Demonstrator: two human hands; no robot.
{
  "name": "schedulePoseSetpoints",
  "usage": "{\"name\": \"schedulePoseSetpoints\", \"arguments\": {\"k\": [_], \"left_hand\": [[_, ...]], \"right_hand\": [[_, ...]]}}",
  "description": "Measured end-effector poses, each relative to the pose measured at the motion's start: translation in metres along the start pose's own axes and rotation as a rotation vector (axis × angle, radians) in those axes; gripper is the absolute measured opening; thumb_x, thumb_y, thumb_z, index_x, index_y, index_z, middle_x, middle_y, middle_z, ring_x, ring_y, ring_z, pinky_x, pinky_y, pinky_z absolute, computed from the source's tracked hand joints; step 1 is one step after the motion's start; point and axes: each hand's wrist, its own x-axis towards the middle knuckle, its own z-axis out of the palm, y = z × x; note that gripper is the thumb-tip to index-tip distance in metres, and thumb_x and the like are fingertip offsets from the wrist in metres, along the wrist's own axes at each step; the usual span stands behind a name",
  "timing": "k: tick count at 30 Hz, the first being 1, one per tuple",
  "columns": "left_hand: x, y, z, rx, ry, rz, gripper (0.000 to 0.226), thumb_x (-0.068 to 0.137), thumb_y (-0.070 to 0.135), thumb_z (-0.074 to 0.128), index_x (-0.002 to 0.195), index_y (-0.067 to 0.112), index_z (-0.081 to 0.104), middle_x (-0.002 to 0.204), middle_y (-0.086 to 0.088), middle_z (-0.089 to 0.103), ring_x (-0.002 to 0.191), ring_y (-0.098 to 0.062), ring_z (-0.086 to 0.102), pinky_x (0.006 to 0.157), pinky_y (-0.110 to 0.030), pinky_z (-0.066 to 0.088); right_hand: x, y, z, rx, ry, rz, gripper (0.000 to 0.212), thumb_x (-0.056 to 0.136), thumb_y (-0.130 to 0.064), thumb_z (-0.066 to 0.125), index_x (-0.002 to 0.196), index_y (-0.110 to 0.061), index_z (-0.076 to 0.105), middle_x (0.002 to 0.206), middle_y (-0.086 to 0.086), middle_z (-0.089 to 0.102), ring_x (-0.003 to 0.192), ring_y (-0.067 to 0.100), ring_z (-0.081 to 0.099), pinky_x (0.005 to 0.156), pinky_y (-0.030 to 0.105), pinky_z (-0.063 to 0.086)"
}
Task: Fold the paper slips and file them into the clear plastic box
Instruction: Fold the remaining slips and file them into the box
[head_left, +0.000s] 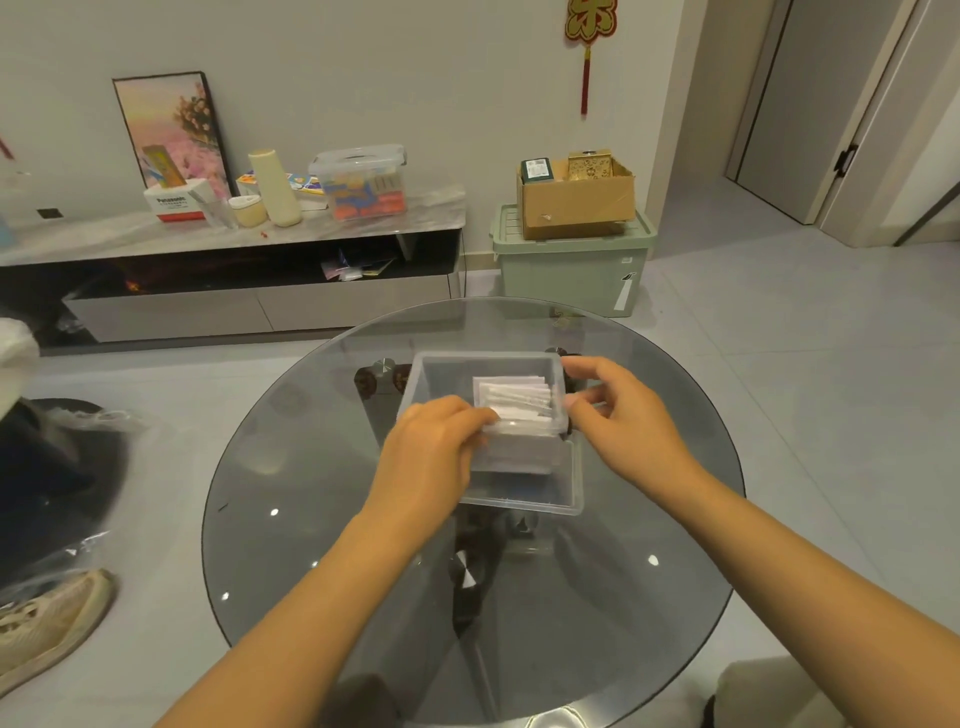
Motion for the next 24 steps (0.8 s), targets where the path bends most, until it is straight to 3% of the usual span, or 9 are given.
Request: {"name": "schedulePoseSetpoints", "arguments": {"k": [4,9,12,17,24], "left_hand": [[0.004,-0.021,-0.008,0.037,0.091,-0.099,0.023,0.077,0.004,0.056,0.091,0.008,0.074,0.079,-0.005,0.068,0.065,-0.026,0.062,0.064,-0.033,0.05],[-0.004,-0.045,-0.007,0.081,0.083,-0.213,0.024,0.074,-0.004,0.058,0.089,0.006,0.074,0.077,-0.007,0.068,0.063,-0.032,0.061,0.064,-0.032,0.047],[-0.007,-0.053,-0.004,0.101,0.074,-0.252,0.025,0.073,-0.01,0.063,0.089,0.005,0.074,0.078,-0.009,0.068,0.063,-0.034,0.06,0.065,-0.032,0.045],[-0.008,-0.058,-0.003,0.103,0.074,-0.291,0.025,0.078,-0.01,0.063,0.094,0.005,0.074,0.085,-0.012,0.07,0.071,-0.036,0.061,0.068,-0.036,0.048],[-0.005,-0.053,0.006,0.062,0.056,-0.321,0.022,0.086,-0.001,0.06,0.103,0.006,0.072,0.096,-0.011,0.069,0.084,-0.032,0.06,0.076,-0.039,0.05]], "right_hand": [[-0.002,0.004,0.007,-0.135,-0.031,0.019,0.032,0.089,-0.01,0.053,0.12,-0.016,0.055,0.113,-0.003,0.053,0.08,0.002,0.052,0.072,0.01,0.037],[-0.012,0.019,0.017,-0.424,-0.366,0.091,0.006,0.079,-0.029,0.07,0.084,-0.027,0.066,0.097,-0.007,0.058,0.104,0.013,0.047,0.081,0.023,0.037],[-0.017,0.021,0.024,-0.486,-0.486,0.069,0.01,0.073,-0.037,0.076,0.072,-0.034,0.066,0.092,-0.006,0.061,0.102,0.013,0.039,0.09,0.028,0.037],[-0.023,0.022,0.028,-0.572,-0.435,-0.088,0.006,0.08,-0.031,0.07,0.081,-0.025,0.072,0.071,-0.014,0.05,0.091,0.006,0.033,0.095,0.025,0.031],[-0.017,0.019,-0.005,-0.561,-0.34,-0.149,0.012,0.087,-0.028,0.063,0.078,-0.03,0.056,0.087,-0.017,0.055,0.094,0.007,0.036,0.093,0.026,0.026]]}}
